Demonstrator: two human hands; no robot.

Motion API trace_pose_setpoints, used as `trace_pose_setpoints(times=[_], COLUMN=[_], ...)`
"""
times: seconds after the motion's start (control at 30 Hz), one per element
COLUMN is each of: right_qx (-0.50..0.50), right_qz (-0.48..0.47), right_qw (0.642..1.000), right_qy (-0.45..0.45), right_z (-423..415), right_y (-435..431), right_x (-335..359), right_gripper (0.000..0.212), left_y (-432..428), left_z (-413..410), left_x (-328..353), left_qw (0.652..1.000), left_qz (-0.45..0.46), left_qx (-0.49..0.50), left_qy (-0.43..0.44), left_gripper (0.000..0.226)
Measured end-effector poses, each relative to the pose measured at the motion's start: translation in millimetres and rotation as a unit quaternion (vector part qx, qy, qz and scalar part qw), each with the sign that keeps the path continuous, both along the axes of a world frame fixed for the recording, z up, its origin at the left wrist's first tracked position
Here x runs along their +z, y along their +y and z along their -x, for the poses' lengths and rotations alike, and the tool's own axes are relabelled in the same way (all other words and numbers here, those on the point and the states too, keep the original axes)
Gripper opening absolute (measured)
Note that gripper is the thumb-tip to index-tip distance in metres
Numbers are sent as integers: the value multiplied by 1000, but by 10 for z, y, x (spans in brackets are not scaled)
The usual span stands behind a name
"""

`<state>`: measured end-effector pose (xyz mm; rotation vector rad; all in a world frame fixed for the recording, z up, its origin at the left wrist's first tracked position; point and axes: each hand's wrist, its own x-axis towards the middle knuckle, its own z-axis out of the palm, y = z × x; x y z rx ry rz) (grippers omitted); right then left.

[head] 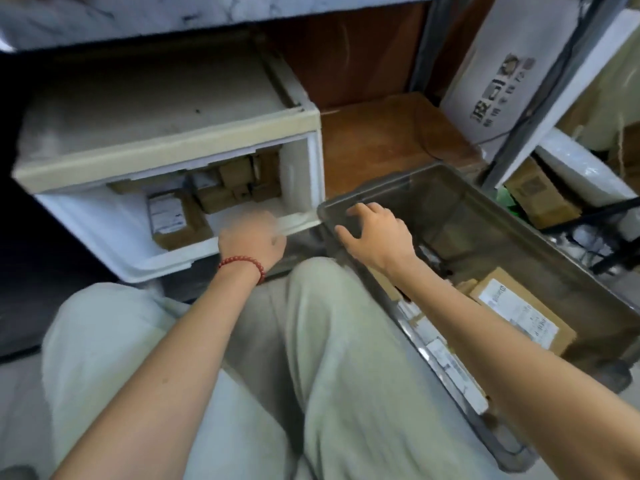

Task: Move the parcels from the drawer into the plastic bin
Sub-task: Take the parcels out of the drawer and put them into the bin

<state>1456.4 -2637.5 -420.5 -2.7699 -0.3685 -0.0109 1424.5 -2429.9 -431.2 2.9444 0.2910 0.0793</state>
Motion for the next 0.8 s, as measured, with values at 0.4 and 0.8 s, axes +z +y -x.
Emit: trace_pose_setpoints(times=[0.4,0.8], right_qx=[103,138], right_qz=[1,-8], right_qw=[992,985], right_qy=[71,99], right_z=[-4,-447], right_y=[1369,1798], right_x=[-93,-602], right_gripper=[58,56], left_y=[1057,1455], left_z=[521,185], left_x=[-179,-654], left_qw=[990,982], left_qz=[17,-11], left_qx=[140,179], left_qy=[-4,59], left_gripper=[44,62])
